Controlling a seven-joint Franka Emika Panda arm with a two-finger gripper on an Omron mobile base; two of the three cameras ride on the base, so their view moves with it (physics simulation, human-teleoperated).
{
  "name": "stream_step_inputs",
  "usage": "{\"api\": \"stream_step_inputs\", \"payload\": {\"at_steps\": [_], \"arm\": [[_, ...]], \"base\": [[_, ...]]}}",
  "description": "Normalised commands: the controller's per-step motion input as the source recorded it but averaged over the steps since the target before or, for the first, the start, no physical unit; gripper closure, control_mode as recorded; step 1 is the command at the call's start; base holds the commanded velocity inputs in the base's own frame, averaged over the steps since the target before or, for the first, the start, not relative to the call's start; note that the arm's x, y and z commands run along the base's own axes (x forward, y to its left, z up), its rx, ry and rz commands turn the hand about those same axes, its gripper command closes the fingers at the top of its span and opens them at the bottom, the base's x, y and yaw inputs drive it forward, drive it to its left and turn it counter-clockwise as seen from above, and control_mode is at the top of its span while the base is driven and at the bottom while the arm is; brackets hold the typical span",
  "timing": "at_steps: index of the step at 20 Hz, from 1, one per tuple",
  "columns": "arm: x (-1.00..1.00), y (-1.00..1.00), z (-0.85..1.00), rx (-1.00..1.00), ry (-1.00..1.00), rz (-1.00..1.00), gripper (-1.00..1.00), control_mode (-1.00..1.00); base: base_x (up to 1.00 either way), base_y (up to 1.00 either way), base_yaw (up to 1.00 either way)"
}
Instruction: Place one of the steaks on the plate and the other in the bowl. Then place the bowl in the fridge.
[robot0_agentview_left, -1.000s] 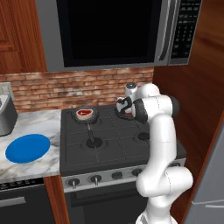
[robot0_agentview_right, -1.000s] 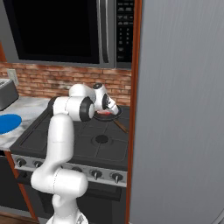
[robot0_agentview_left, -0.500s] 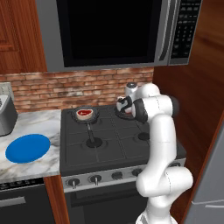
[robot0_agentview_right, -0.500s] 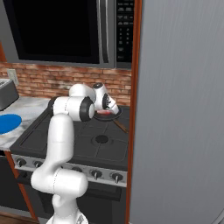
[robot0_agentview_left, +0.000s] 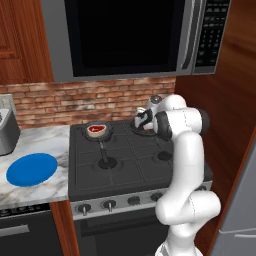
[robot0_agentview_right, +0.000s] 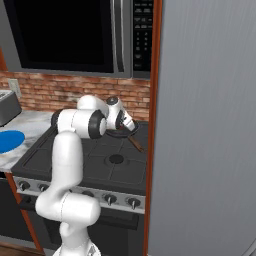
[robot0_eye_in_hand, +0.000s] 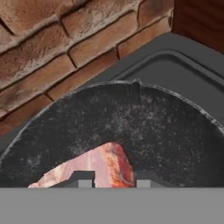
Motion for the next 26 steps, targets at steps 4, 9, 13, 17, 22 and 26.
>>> {"api": "stream_step_inputs", "payload": {"at_steps": [4,9,13,17,22,26], "arm": [[-0.28,-0.12,0.22,0.19,-0.25,-0.03,1.0,-1.0],[-0.34,-0.21,0.31,0.18,-0.22,-0.04,1.0,-1.0],[-0.39,-0.27,0.58,0.13,-0.12,-0.05,1.0,-1.0],[-0.57,-0.33,0.58,0.06,-0.08,-0.03,1.0,-1.0],[-0.79,-0.21,0.4,0.02,-0.1,-0.01,1.0,-1.0],[-0.92,-0.01,0.37,0.0,-0.09,0.0,1.0,-1.0]], "base": [[0.0,0.0,0.0],[0.0,0.0,0.0],[0.0,0.0,0.0],[0.0,0.0,0.0],[0.0,0.0,0.0],[0.0,0.0,0.0]]}}
